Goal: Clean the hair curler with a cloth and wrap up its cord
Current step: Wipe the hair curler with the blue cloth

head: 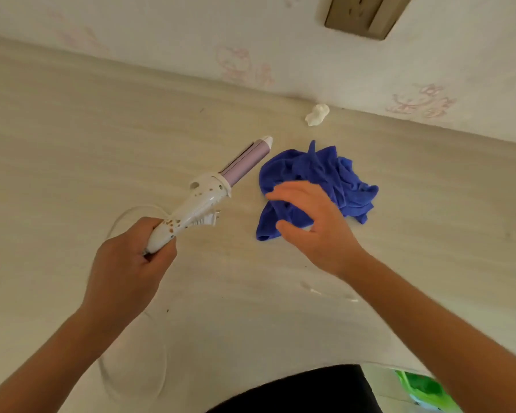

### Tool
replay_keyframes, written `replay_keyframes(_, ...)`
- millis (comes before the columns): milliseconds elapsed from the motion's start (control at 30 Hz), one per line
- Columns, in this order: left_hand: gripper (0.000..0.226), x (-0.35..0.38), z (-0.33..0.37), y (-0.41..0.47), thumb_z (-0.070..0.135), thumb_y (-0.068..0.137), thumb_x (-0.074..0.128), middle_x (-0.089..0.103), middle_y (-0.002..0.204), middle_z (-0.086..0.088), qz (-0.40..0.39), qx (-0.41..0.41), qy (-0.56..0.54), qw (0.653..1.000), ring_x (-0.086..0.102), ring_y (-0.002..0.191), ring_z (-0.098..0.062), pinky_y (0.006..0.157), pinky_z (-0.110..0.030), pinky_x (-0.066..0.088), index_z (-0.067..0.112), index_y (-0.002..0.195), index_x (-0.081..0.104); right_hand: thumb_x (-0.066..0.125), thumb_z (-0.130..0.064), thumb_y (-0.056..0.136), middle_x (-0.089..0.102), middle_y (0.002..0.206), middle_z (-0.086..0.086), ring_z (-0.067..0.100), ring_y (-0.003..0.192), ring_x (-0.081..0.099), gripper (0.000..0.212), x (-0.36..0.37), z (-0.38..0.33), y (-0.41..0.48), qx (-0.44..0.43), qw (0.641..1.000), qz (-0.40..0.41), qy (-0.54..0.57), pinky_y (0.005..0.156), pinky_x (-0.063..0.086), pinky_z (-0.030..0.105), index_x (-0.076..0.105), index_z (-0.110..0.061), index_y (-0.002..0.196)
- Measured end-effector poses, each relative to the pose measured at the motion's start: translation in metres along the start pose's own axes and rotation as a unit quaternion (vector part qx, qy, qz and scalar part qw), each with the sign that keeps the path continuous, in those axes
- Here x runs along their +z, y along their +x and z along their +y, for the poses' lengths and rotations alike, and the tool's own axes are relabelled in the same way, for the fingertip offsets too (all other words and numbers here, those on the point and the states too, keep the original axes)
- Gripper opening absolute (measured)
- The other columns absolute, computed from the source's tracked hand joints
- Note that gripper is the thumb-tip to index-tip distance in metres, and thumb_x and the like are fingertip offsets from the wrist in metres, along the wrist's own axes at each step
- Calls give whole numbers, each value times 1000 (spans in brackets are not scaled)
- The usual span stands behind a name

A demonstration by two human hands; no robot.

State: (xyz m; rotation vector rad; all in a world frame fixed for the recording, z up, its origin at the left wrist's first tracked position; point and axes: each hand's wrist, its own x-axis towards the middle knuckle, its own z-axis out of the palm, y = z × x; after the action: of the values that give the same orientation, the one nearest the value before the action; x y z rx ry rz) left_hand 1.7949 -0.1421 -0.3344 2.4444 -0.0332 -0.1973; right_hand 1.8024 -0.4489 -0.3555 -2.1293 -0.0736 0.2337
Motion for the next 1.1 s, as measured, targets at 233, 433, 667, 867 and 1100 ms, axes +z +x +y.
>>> replay_keyframes(233, 9, 52, -48, 24, 33, 89, 58, 63, 74, 12, 60, 48, -14, 997, 57, 59, -14, 42, -23, 37, 39, 96, 60, 67, -60, 76, 5, 172, -2, 27, 159, -7, 99, 0, 44, 61, -10, 939, -91, -331, 127, -7, 51, 17, -43, 159)
replay_keyframes(433, 12, 67, -66, 34, 44, 88, 54, 58, 56, 10, 90, 142, 76, 983, 56, 51, -11, 48, -30, 40, 37, 97, 58, 43, -82, 77, 39, 156, -5, 27, 140, 36, 88, -4, 57, 44, 34, 911, 41, -408, 115, 28, 42, 39, -37, 152)
replay_keyframes(667, 14, 64, -63, 32, 42, 88, 62, 57, 79, 5, 116, 223, 69, 965, 57, 67, -20, 57, -35, 41, 30, 90, 68, 51, -44, 100, 59, 122, 3, 27, 111, 55, 32, 26, 34, -9, 71, 899, 159, -402, 88, 51, 45, 62, -31, 127)
replay_keyframes(867, 17, 67, -63, 31, 37, 91, 64, 55, 82, 3, 109, 237, 83, 962, 57, 67, -16, 60, -36, 45, 27, 99, 74, 52, -21, 100, 71, 102, -2, 19, 89, 64, 21, 43, 23, -52, 93, 914, 173, -354, 79, 57, 42, 71, -24, 111)
replay_keyframes(1100, 10, 66, -58, 23, 35, 91, 64, 63, 69, 6, 86, 243, 93, 962, 61, 63, -17, 58, -38, 48, 26, 91, 68, 66, -41, 90, 67, 101, -19, 4, 95, 62, 28, 52, 29, -93, 8, 954, 195, -227, 86, 53, 27, 70, -30, 115)
